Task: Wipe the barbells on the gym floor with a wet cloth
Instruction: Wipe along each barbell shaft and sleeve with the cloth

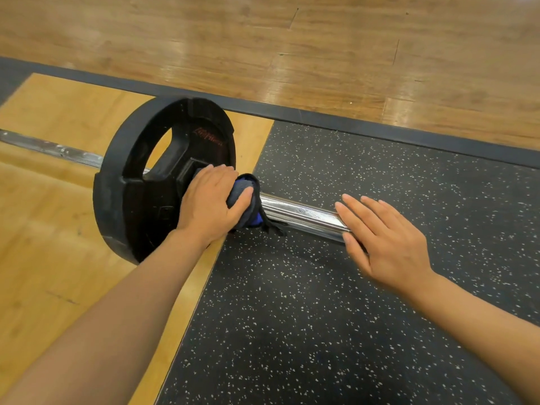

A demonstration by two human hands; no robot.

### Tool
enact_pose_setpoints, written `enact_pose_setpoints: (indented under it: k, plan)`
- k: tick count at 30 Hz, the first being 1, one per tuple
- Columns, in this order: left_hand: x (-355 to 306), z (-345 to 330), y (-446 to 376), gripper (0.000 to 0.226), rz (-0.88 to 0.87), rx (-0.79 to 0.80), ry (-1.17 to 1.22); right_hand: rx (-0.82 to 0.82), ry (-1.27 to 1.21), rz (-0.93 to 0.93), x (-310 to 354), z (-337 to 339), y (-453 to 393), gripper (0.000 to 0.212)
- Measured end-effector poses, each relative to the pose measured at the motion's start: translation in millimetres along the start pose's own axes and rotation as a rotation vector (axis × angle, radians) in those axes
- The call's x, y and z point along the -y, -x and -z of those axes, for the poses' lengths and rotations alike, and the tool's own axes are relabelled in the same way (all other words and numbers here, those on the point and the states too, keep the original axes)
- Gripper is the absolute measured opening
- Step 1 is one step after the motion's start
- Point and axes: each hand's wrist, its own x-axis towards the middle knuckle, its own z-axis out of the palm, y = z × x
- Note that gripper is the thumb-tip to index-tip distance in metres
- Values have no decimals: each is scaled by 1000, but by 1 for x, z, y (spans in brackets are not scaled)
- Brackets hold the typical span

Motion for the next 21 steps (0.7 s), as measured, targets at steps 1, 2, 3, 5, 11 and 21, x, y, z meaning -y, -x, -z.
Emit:
enact_pose_setpoints:
  k: [1,2,3,5,11,21]
  plan:
    - [-1,-2,2,57,7,-16,20,2,-4,-3,-1,0,0,41]
    - [-3,-4,6,56,19,-36,39,1,-11,-7,-2,0,-1,40]
    - [-4,-8,12,56,29,-62,61,-2,-16,-12,-2,0,-1,40]
    - [-6,-15,28,57,40,-88,114,-10,-14,-15,-2,0,-1,39]
    - [-2,-14,27,49,-12,-114,96,-7,26,25,-1,0,1,40]
    - [-8,-25,37,48,37,-187,113,-3,71,65,-2,1,1,40]
